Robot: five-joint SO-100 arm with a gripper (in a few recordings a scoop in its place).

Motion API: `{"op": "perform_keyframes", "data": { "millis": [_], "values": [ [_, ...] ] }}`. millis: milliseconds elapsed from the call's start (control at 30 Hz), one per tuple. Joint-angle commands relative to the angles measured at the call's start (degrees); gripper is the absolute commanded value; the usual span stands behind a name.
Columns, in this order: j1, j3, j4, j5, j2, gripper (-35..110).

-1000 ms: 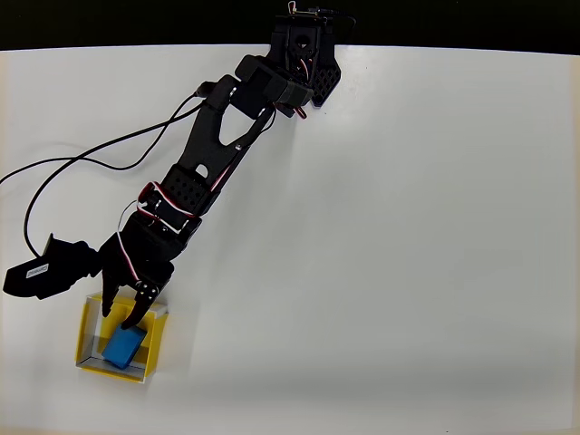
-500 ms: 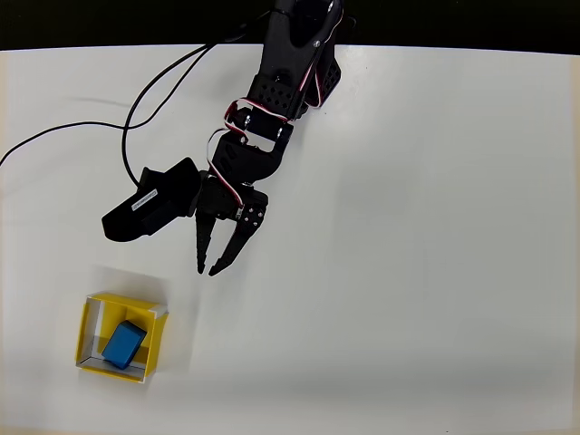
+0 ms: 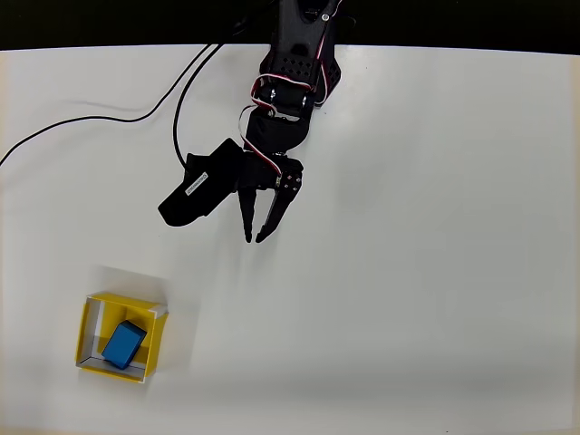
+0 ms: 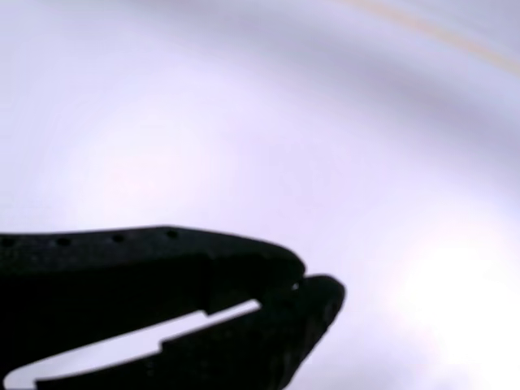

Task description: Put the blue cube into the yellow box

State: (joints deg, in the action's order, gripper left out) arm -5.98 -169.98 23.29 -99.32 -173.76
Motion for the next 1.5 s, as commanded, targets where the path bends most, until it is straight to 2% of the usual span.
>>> {"op": "perform_keyframes", "data": {
  "millis": [0,333,633,1000,1467],
  "values": [
    [1.6,1.0,10.4,-0.2,-5.0,0],
    [7.4,-2.5,34.9,0.6,-14.8,0],
    [8.4,-5.1,47.5,0.6,-17.8,0],
    [4.9,-10.2,54.6,4.4,-17.8,0],
    [5.3,-10.2,54.6,6.3,-17.7,1]
  ]
}}
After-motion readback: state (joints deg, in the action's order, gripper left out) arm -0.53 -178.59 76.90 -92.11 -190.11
